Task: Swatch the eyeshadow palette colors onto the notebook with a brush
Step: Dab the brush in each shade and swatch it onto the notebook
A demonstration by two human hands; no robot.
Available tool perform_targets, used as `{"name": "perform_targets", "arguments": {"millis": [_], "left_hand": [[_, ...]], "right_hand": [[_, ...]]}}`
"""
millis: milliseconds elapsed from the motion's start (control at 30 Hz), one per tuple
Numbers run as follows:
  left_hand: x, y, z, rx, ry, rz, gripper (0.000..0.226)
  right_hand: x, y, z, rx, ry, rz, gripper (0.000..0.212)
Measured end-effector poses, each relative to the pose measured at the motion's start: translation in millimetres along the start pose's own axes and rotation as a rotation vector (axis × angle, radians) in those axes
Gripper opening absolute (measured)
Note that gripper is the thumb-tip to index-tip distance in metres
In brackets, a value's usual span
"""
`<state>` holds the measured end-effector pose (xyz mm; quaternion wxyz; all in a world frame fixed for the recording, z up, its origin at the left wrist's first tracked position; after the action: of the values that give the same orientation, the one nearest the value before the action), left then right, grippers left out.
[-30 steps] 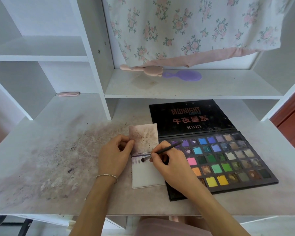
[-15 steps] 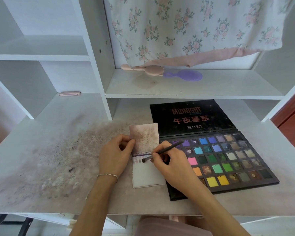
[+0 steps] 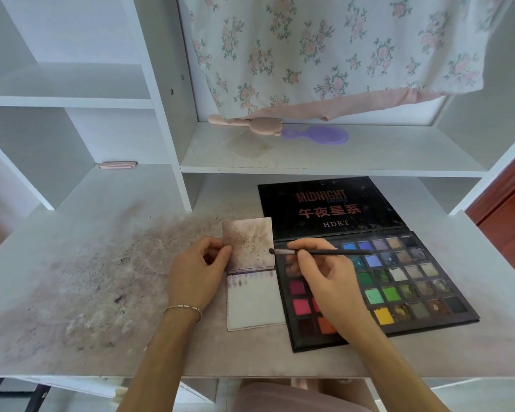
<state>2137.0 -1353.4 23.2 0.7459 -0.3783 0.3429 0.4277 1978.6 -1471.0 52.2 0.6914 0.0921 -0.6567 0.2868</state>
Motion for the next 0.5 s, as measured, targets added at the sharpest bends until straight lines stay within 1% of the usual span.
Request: {"name": "perform_targets", "arguments": {"millis": [200, 300, 367, 500], "left_hand": [[0.2, 0.0, 0.1, -0.003, -0.012, -0.007, 0.019], [0.2, -0.4, -0.4, -0.003, -0.022, -0.015, 0.016], [0.1, -0.6, -0.4, 0.000, -0.016, -0.015, 0.020], [-0.9, -0.2, -0.6, -0.002, -0.017, -0.014, 0.024]], "right_hand": [[-5.6, -10.3, 51.4, -0.132, 0.069, 0.018, 0.023], [-14.0, -16.0, 79.1, -0.205, 0.210, 0.016, 0.025], [-20.0, -19.6, 93.1, -0.236, 0.309, 0.008, 0.024], [-28.4, -22.9, 102.2, -0.230, 0.442, 0.031, 0.025]]}}
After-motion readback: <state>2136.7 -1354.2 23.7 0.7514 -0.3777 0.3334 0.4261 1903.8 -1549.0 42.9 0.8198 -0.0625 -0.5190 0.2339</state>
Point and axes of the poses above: each hand's wrist, its own y-axis away from the middle knuckle, its own z-axis out of the back of the hand, x = y × z, the point moved 5 cm from there along -y, towards the middle knuckle, and after that the axes turned 13 degrees about -x, right-handed, at the moved point
